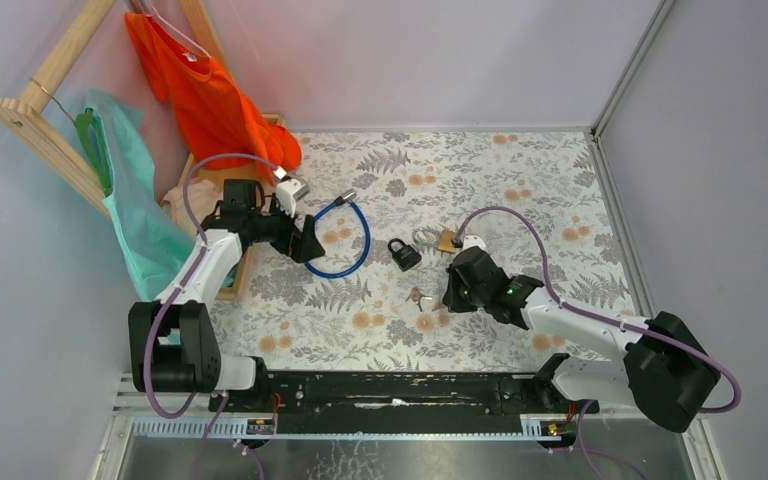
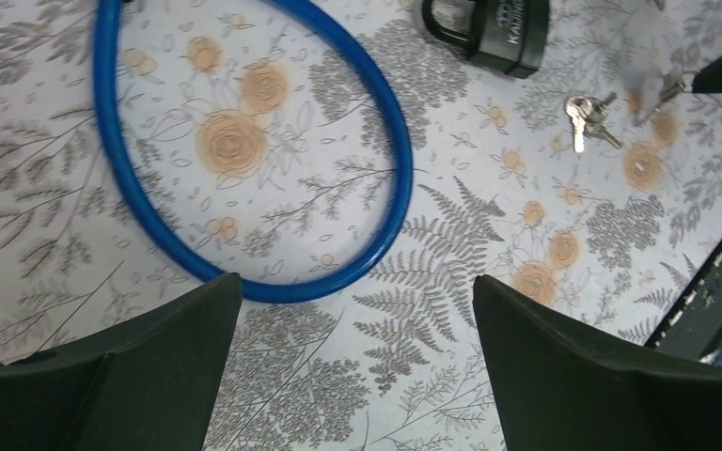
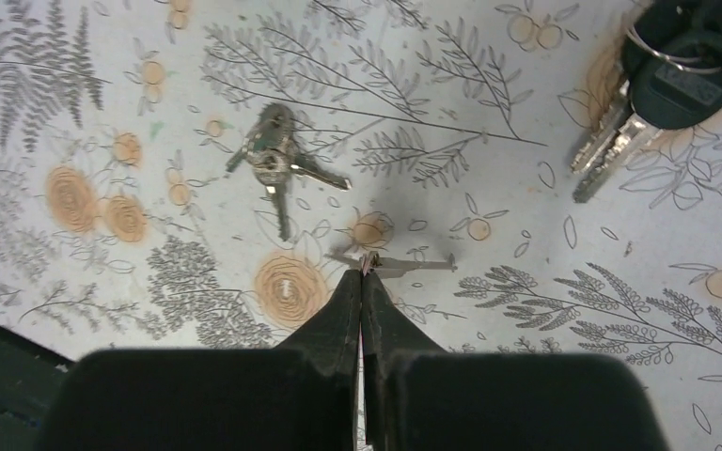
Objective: Unlock with the key
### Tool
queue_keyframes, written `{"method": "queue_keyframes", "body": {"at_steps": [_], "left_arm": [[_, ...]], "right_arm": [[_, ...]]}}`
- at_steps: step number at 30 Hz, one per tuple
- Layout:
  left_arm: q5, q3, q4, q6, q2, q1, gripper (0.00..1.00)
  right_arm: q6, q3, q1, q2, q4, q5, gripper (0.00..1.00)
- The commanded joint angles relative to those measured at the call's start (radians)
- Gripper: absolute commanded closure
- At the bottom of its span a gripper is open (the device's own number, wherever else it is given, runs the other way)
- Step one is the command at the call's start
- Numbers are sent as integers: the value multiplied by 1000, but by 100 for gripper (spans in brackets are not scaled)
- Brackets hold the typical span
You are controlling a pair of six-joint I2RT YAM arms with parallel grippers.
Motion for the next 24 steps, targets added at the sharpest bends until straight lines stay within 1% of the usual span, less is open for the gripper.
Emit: {"method": "queue_keyframes", "body": {"at_steps": [1, 5, 10, 16, 20, 24], "left_arm": [[90, 31, -57, 53, 23, -43, 0], [146, 42, -90, 81, 52, -95, 0], [259, 54, -107, 101, 89, -172, 0], [372, 82, -107, 144, 124, -292, 0], [445, 134, -109, 137, 176, -336, 0], [492, 165, -110, 168, 200, -362, 0]], "right_arm": [[-48, 68, 7, -41, 6, -55, 100], [-63, 91, 7, -67, 17, -120, 100], [-50, 174, 6, -64, 20, -172, 100], [2, 265, 6, -26, 62, -314, 100], [36, 312, 7, -16, 85, -388, 100], [52, 359, 7, -14, 88, -440, 100]]}}
